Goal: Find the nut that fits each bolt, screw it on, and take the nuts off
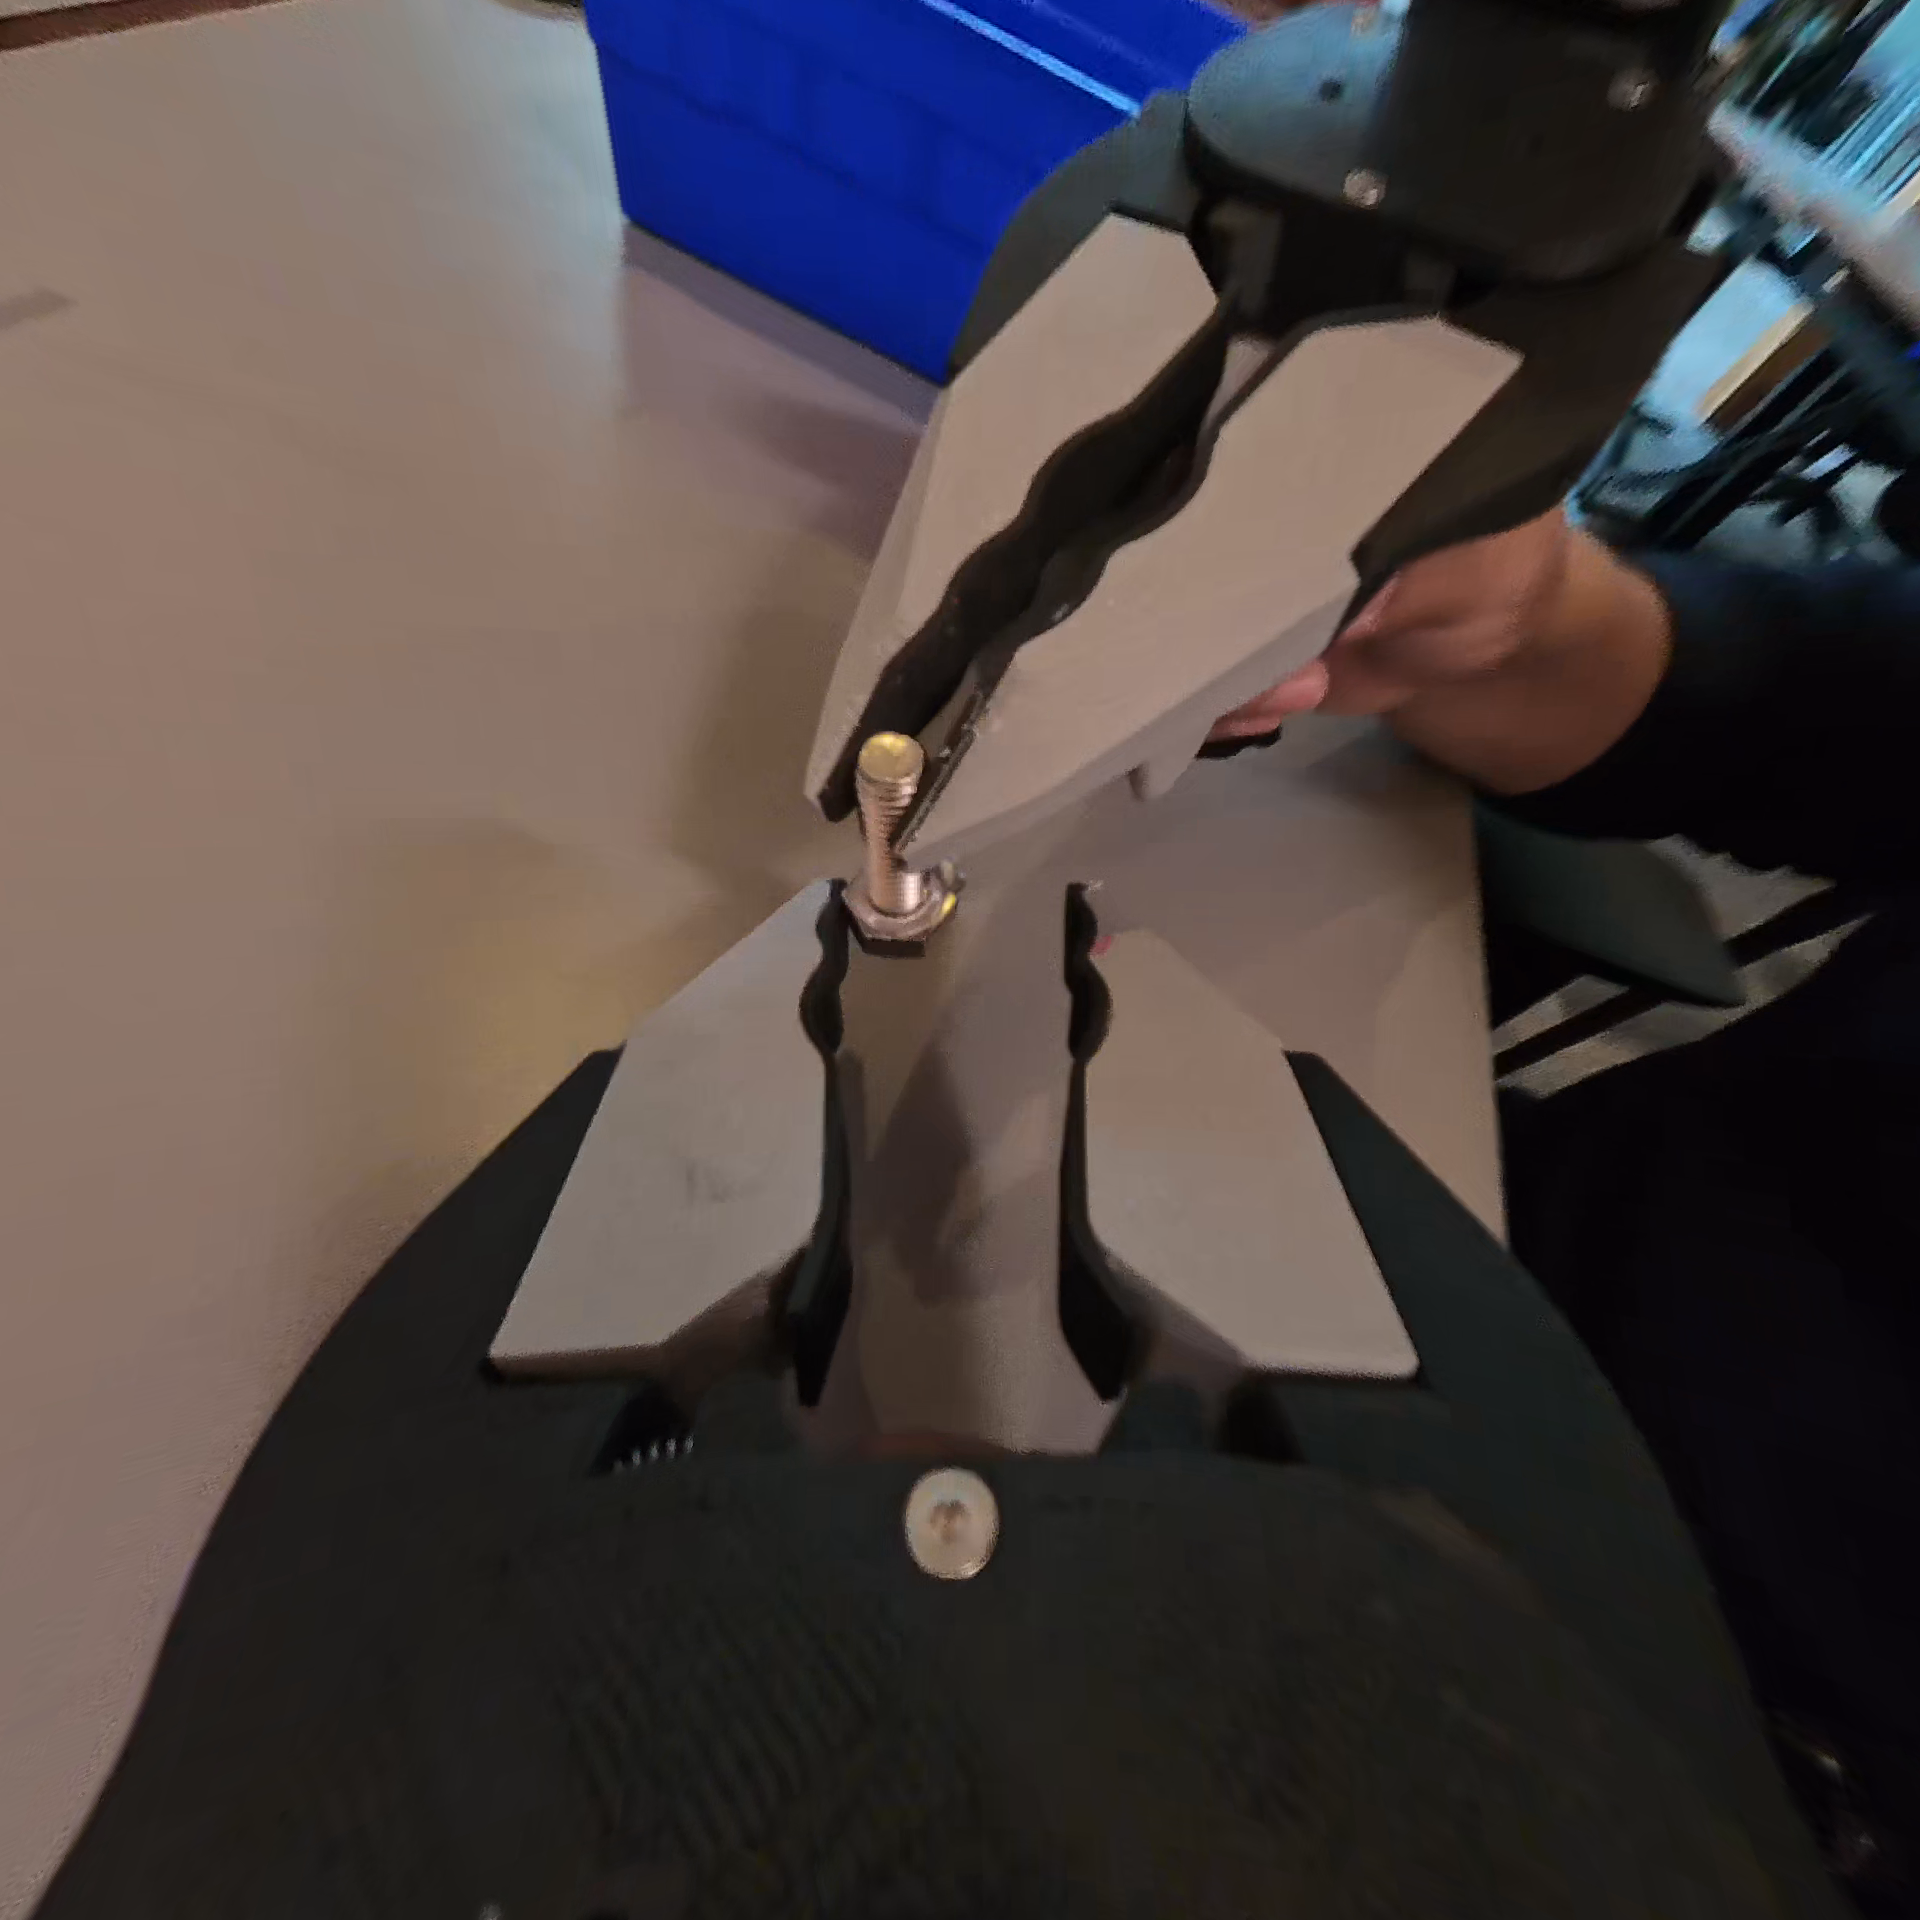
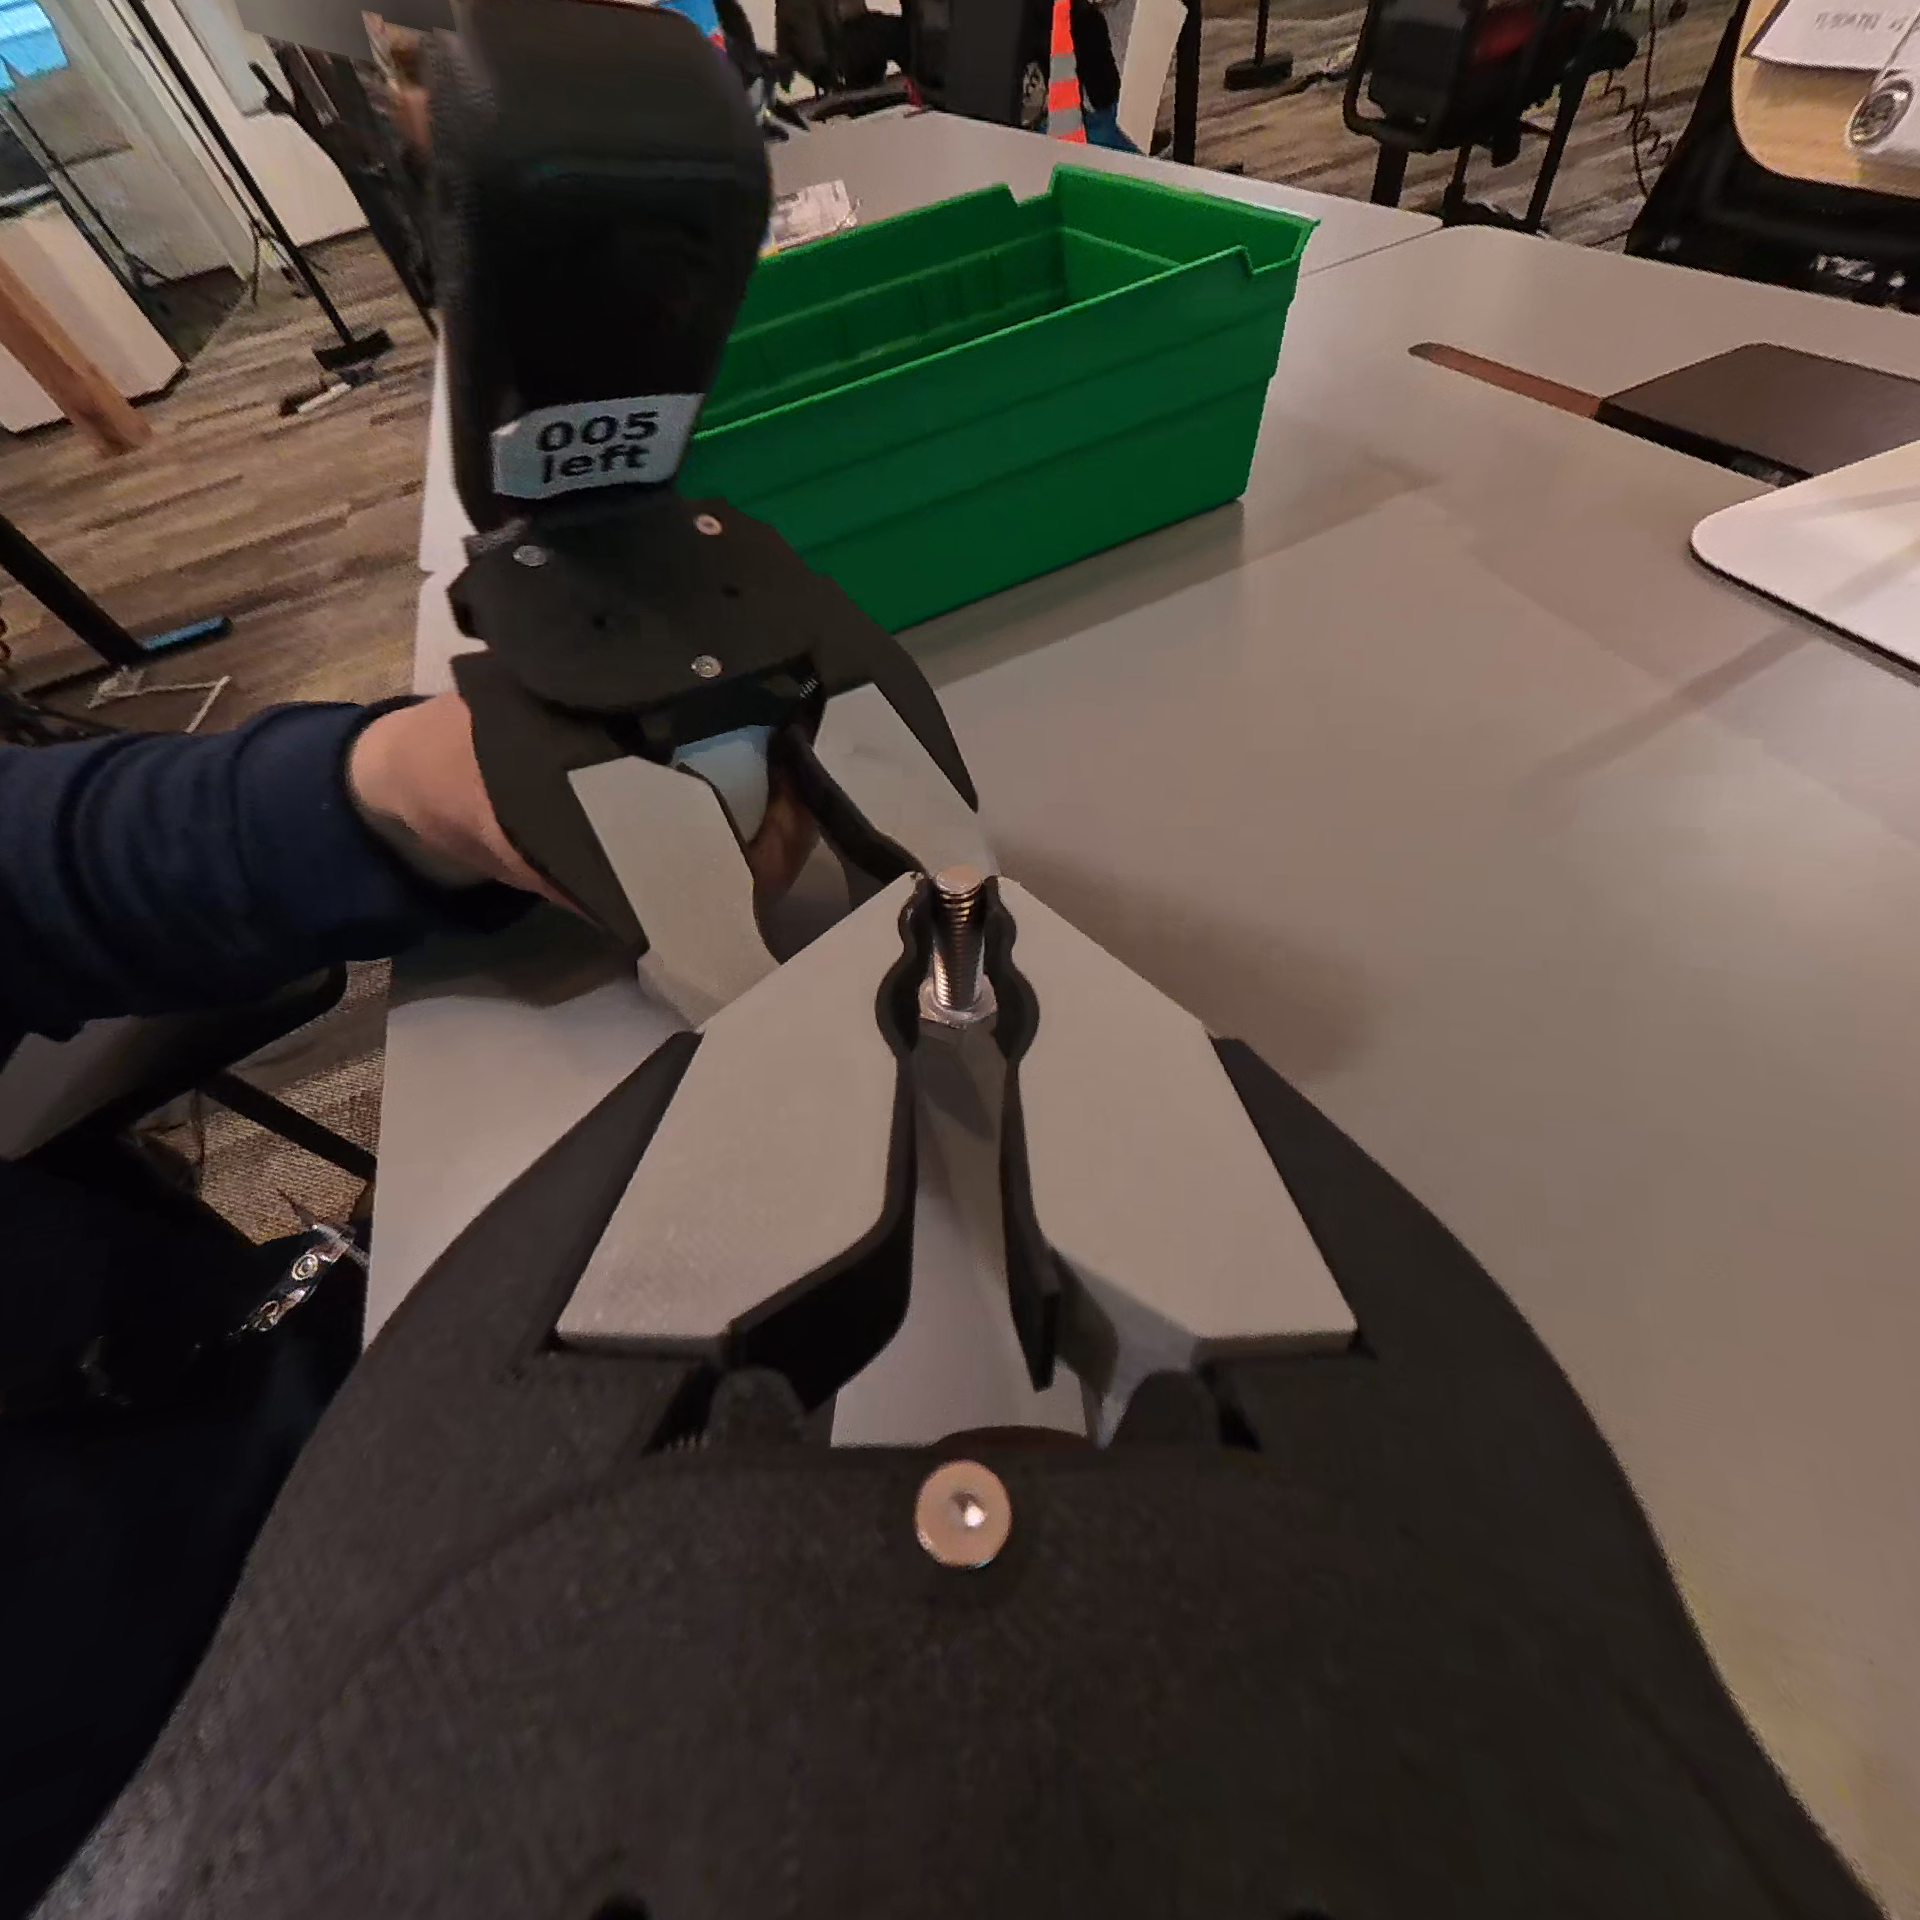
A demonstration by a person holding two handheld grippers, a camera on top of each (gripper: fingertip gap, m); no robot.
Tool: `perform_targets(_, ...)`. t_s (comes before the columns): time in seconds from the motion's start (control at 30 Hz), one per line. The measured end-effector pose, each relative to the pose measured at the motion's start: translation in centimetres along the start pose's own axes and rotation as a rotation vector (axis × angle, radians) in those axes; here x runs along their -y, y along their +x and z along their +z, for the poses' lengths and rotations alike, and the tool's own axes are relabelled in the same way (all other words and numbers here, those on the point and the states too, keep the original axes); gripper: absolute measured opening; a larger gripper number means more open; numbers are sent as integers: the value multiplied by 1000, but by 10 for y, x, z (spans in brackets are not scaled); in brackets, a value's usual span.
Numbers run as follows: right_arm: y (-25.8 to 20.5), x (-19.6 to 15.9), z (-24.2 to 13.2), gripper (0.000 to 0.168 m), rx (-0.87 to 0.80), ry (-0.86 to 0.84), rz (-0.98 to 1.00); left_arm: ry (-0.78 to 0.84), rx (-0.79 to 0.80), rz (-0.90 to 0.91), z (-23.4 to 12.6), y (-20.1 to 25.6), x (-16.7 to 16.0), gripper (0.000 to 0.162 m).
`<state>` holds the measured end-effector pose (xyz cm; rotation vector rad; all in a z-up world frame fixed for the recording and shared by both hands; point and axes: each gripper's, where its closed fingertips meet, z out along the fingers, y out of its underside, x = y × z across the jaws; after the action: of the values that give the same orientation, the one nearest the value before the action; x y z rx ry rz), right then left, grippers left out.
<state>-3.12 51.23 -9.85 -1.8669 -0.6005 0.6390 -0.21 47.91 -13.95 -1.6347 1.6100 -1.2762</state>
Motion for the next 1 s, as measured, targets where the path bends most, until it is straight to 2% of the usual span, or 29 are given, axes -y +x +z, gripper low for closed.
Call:
perform_targets(0.03, -1, 0, 0, 6, 4, 2, -3, 17, -18, -23, 0, 1, 2, 40)
perform_targets(0.1, -5, 1, -1, 6, 19, 9, -10, 43, -17, -42, -2, -2, 6, 20)
perform_targets(0.13, -7, 2, -2, 7, 20, 13, -12, 49, -3, -36, -3, -4, 6, 17)
perform_targets(0.7, -6, -3, -2, 7, 27, -9, -2, -9, 85, 76, 0, -9, -1, 17)
perform_targets(1.0, 10, -5, -9, 6, -43, -24, 22, 94, 74, 60, -19, -14, 12, 23)
